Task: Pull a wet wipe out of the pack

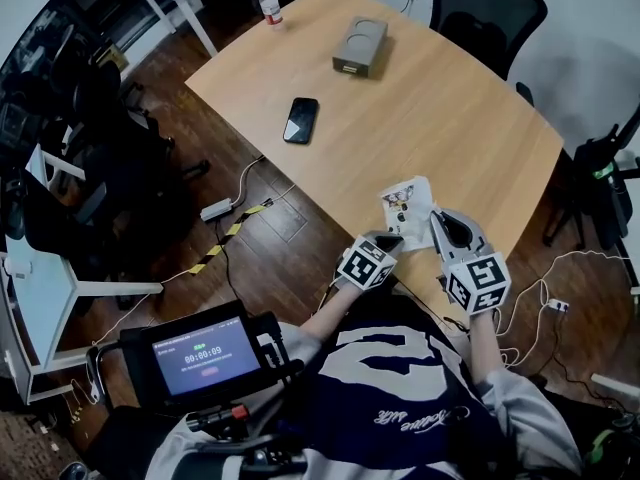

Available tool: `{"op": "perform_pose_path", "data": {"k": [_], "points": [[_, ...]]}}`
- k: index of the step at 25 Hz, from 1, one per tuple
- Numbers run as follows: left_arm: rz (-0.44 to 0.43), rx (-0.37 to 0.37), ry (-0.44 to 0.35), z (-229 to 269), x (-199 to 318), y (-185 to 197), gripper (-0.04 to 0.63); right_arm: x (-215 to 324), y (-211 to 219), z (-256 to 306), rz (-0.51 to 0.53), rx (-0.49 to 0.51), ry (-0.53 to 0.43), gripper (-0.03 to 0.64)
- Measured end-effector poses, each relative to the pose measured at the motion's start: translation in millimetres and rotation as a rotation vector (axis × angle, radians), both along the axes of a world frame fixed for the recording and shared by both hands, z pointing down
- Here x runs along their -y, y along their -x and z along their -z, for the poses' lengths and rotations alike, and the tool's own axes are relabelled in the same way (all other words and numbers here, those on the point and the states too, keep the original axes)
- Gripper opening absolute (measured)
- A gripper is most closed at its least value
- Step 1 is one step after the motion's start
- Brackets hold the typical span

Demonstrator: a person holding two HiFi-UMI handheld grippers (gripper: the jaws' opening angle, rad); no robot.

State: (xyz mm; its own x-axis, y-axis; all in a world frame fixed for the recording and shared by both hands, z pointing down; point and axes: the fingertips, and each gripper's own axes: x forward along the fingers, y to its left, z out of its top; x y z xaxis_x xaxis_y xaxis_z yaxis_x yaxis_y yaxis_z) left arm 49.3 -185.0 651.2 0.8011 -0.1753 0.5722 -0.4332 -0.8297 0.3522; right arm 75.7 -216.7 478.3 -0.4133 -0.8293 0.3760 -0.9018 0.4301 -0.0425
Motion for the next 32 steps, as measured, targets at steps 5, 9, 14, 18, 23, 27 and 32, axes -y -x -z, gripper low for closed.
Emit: {"op": "perform_pose_path", "data": {"k": [5, 9, 14, 18, 23, 27, 32], "points": [[0.073, -0.085, -0.014, 24.7, 3.3, 16.3, 0.003, -8.2, -3.1, -1.3, -0.050, -0.009, -0.008, 0.018], [0.097, -0.141, -0.021, 44.9, -3.9, 26.7, 0.003, -16.6, -4.8, 2.4, -0.084, -0.002, -0.022, 0.018], [0.118, -0.211, -0.020, 67.8, -11.6, 43.1, 0.003, -24.5, 2.3, 20.5, -0.111, 0.007, -0.067, 0.018], [0.168, -0.294, -0.022, 92.8, -13.5, 56.1, 0.003, -38.8, 9.2, 32.2, -0.126, 0.010, -0.091, 0.018], [0.195, -0.355, -0.018, 109.4, -28.4, 66.6, 0.003, -64.2, 14.8, 28.3, -0.142, 0.012, -0.078, 0.018], [0.203, -0.363, -0.011, 112.4, -44.4, 71.4, 0.003, -84.3, 17.9, 19.8, -0.143, 0.016, -0.057, 0.018], [0.214, -0.358, -0.033, 119.4, -66.6, 69.7, 0.003, -107.8, 16.9, 16.6, -0.123, 0.022, -0.059, 0.018]]}}
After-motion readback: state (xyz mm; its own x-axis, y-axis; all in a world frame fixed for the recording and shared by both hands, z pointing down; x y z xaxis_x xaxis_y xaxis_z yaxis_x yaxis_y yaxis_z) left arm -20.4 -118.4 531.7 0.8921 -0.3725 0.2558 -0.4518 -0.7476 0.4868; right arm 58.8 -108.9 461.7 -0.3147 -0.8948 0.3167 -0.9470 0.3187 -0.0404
